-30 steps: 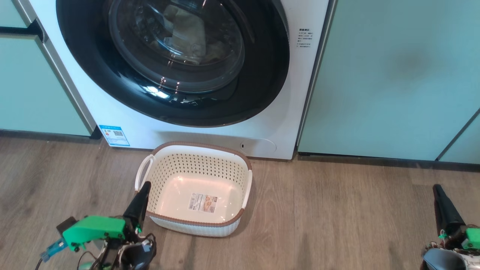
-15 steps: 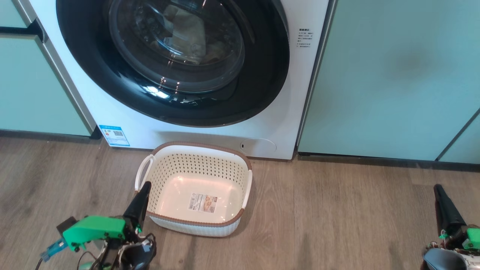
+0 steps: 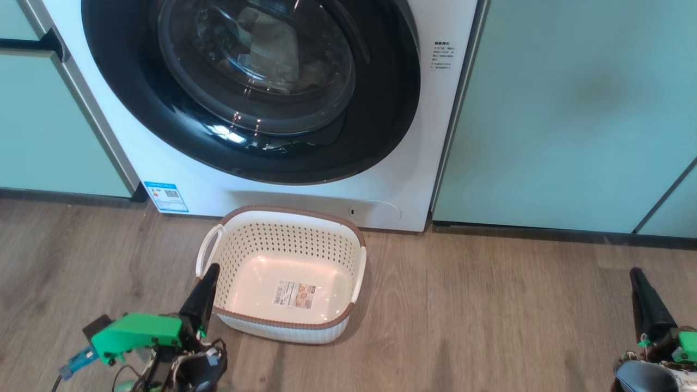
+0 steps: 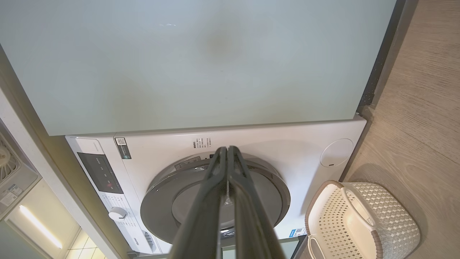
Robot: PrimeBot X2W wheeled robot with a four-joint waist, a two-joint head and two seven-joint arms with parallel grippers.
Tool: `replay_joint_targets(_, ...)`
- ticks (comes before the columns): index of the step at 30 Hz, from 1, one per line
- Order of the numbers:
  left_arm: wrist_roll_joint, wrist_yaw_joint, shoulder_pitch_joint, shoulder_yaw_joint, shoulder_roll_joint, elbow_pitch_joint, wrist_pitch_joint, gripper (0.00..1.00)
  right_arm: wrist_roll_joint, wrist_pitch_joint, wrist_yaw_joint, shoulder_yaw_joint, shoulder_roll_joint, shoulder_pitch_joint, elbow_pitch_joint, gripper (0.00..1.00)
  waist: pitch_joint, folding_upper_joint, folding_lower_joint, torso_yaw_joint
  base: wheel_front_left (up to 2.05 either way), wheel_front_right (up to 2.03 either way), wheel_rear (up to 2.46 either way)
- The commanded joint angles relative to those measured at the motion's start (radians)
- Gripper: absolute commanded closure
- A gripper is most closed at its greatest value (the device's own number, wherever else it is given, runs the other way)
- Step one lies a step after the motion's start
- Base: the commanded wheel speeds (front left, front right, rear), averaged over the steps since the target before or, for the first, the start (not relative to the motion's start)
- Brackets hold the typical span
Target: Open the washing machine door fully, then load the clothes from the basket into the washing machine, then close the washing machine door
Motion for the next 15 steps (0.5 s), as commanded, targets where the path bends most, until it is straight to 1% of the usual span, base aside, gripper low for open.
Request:
replay_joint_targets(1,0.004,-0.008,-0.053,0.039,0.007,-0.028,0.006,1.0,-0.004,0.005,0.004,0.017,-0.004,-0.054,-0.032,1.0,0.0,0.0,0.0,0.0,0.0,0.0,0.0)
replay_joint_targets(15,0.006,-0.008,-0.054,0.041,0.005,-0.028,0.008,1.0,-0.006,0.007,0.004,0.014,-0.003,-0.054,-0.032,1.0,0.0,0.0,0.0,0.0,0.0,0.0,0.0)
